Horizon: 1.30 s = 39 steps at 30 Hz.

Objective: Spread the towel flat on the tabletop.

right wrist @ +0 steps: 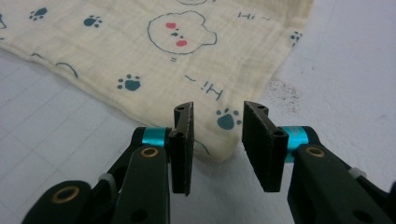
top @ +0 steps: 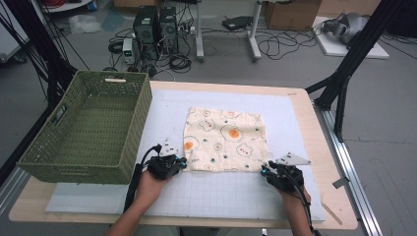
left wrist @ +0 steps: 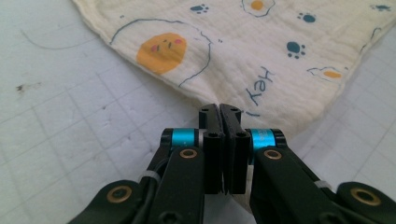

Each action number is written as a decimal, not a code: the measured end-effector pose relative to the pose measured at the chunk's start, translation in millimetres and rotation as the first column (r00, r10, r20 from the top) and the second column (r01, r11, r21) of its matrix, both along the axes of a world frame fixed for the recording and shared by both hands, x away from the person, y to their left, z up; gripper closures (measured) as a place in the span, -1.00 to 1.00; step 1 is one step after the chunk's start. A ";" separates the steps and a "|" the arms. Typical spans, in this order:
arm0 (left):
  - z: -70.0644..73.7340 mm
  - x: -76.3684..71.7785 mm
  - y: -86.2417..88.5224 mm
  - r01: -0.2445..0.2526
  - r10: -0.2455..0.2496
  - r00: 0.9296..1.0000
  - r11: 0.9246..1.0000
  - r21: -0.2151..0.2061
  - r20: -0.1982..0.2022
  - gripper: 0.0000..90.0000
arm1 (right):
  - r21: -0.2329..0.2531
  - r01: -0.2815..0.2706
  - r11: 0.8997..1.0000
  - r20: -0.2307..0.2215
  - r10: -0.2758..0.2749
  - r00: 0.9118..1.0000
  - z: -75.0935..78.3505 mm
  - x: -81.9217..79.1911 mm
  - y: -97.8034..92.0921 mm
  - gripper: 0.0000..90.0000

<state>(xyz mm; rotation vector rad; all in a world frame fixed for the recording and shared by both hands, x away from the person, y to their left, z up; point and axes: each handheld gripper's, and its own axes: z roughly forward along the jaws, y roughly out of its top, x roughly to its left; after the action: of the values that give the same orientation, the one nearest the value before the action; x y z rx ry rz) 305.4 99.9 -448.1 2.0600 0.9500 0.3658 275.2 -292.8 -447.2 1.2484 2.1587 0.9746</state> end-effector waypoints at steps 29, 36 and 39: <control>1.7 -67.0 31.8 0.089 -0.089 0.996 0.996 0.000 -0.023 0.95 | 0.027 -0.145 0.989 -0.140 0.148 0.979 8.9 -60.5 0.0 0.94; 5.6 -79.0 37.9 0.110 -0.111 0.993 0.993 -0.040 -0.036 0.78 | 0.003 -0.168 0.986 -0.143 0.167 0.976 13.7 -72.6 0.1 0.78; 12.3 -69.7 42.1 0.067 -0.070 0.997 0.991 -0.112 -0.030 0.38 | 0.045 -0.139 0.989 -0.095 0.143 0.985 22.3 -67.2 -4.5 0.56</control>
<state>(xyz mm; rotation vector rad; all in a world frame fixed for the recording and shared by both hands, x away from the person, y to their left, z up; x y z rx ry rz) 235.7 142.0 -435.8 1.9971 0.8972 0.2370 208.0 -297.3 -424.9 1.1968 2.3419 1.0350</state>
